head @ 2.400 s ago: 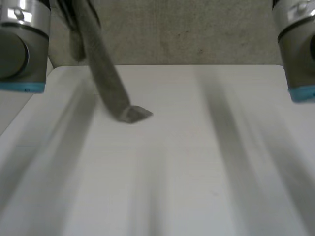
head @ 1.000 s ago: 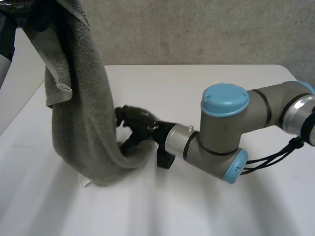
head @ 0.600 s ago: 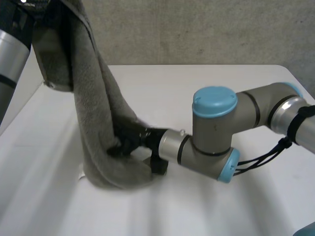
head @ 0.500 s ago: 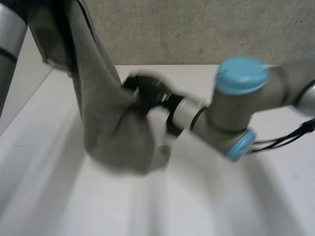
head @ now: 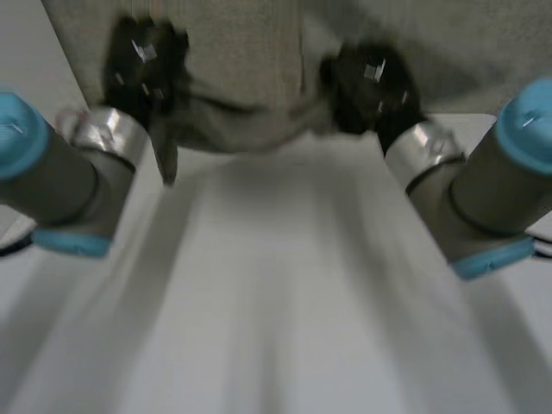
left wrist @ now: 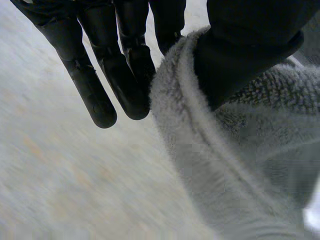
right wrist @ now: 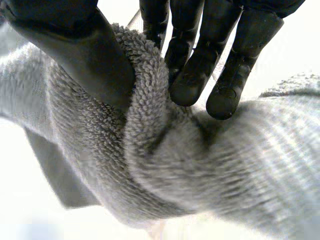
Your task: Fold the towel.
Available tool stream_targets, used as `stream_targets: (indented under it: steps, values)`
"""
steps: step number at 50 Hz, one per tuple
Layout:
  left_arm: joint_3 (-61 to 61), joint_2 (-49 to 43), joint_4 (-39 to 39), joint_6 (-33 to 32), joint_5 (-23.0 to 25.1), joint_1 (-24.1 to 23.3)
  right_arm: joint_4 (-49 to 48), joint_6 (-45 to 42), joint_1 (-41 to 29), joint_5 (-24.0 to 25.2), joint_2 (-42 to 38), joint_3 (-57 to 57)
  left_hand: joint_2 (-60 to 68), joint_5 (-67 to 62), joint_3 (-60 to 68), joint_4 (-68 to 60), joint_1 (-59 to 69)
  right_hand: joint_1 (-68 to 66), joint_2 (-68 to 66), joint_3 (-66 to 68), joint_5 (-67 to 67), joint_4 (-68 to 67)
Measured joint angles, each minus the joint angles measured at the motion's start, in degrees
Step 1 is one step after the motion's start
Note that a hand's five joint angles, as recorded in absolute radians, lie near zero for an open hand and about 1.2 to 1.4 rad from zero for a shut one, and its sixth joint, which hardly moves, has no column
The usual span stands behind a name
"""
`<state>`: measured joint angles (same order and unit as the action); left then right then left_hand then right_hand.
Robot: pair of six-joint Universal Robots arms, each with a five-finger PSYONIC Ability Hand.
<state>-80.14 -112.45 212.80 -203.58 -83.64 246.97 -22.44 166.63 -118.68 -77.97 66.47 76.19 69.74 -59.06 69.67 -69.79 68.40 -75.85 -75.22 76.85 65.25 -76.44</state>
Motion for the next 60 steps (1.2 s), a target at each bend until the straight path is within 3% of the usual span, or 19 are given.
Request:
stream_targets:
  steps: [5, 13, 22, 32, 34, 38, 40, 52, 60]
  values:
    - [-6.9, -5.1, -0.1, -0.3, 0.3, -1.3, 7.7, -10.9, -0.1, -0.6, -7.1, 4.1, 0.0, 0.0, 0.0, 0.0, 0.0, 0.0, -0.3, 0.0, 0.0, 0.0]
    - [-13.0, -6.6, -0.4, -0.7, 0.2, -2.7, 19.7, -16.8, 0.3, -1.5, -12.1, 6.2, 0.0, 0.0, 0.0, 0.0, 0.0, 0.0, -0.3, 0.0, 0.0, 0.0]
    - [-18.6, 0.6, -0.7, -0.7, 0.4, -2.4, 27.9, -17.1, 1.0, 0.0, -3.8, 11.0, 0.0, 0.0, 0.0, 0.0, 0.0, 0.0, -0.3, 0.0, 0.0, 0.0]
    - [-25.4, 8.9, -0.7, -0.6, 0.6, -2.6, 35.0, -19.9, 1.2, 6.0, 9.2, 19.5, 0.0, 0.0, 0.0, 0.0, 0.0, 0.1, -0.2, -0.1, -0.1, 0.1]
    - [-26.4, 9.7, -0.6, -0.6, 0.6, -2.7, 37.1, -21.4, 1.2, 6.9, 10.4, 20.4, 0.0, 0.0, 0.0, 0.0, 0.0, 12.3, 12.3, -12.8, -11.4, 12.6]
    - [-27.8, 10.5, -0.6, -0.6, 0.6, -2.9, 41.2, -24.6, 1.8, 7.8, 11.9, 20.8, 0.0, 0.0, 0.0, 0.0, 0.0, 50.0, 50.3, -49.6, -50.7, 48.9]
    - [-28.3, 10.5, -0.6, -0.6, 0.6, -2.9, 41.9, -25.3, 2.3, 7.9, 12.4, 20.4, 0.0, 0.0, 0.0, 0.0, 0.0, 56.9, 56.9, -58.1, -58.5, 57.5]
    - [-30.2, 10.2, -0.5, -0.6, 0.5, -2.5, 37.0, -16.4, 5.1, 8.0, 11.5, 8.9, 0.0, 0.0, 0.0, 0.0, 0.0, 58.4, 57.9, -59.5, -59.7, 59.2]
    - [-30.5, 10.8, -0.7, -0.7, 0.4, -2.5, 37.9, -12.9, 4.5, 7.3, -0.7, -2.8, 0.0, 0.0, 0.0, 0.0, 0.0, 57.1, 57.8, -58.6, -55.7, 58.2]
